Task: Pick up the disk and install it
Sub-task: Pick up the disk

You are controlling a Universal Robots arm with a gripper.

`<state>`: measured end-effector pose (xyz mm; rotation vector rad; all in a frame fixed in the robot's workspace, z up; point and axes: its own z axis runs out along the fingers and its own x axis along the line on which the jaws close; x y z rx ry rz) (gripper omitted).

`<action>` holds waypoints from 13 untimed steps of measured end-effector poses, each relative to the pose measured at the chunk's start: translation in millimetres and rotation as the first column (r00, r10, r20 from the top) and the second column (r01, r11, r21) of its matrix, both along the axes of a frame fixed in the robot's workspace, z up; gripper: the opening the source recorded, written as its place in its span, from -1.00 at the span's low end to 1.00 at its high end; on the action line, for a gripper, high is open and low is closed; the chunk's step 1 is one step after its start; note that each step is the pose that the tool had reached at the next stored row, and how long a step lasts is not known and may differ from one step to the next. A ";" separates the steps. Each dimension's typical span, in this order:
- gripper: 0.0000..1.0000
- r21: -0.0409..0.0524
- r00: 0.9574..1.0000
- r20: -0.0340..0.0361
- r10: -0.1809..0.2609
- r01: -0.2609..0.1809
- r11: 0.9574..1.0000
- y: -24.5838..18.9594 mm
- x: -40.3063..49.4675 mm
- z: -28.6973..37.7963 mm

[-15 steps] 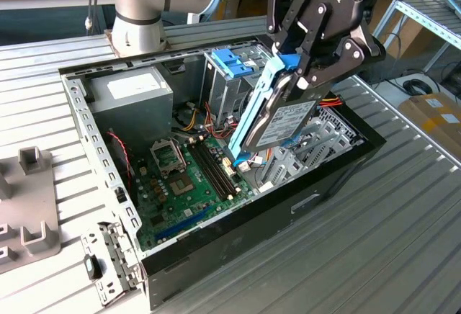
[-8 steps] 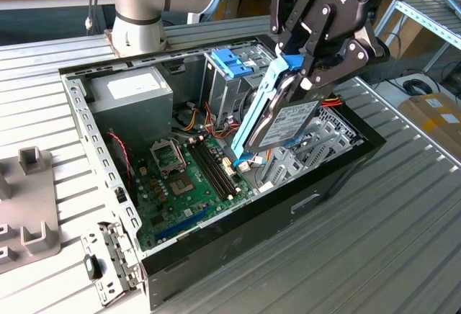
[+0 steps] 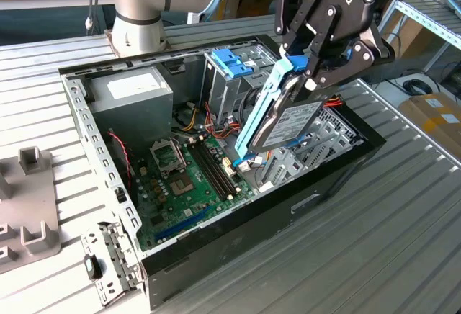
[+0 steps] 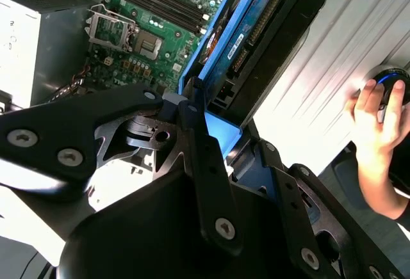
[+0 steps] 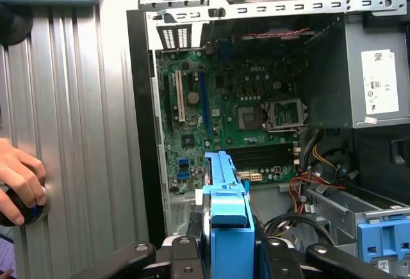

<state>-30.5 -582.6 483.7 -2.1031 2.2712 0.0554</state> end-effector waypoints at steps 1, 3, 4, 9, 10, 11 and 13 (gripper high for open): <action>-0.25 0.000 1.000 0.000 0.000 0.000 1.000 -0.1 0.7 0.1; -0.25 0.000 1.000 0.000 0.000 0.000 1.000 -0.3 2.1 -0.1; -0.25 0.000 1.000 0.000 0.000 0.000 1.000 -0.4 2.6 -0.1; -0.25 0.000 1.000 0.000 0.000 0.000 1.000 -0.9 5.8 -0.1; -0.25 0.000 1.000 0.000 0.000 0.000 1.000 -0.9 6.4 -0.2; -0.25 0.000 1.000 0.000 0.000 0.000 1.000 -1.0 7.1 -0.2; -0.25 0.000 1.000 0.000 0.000 0.000 1.000 -1.1 8.5 -0.2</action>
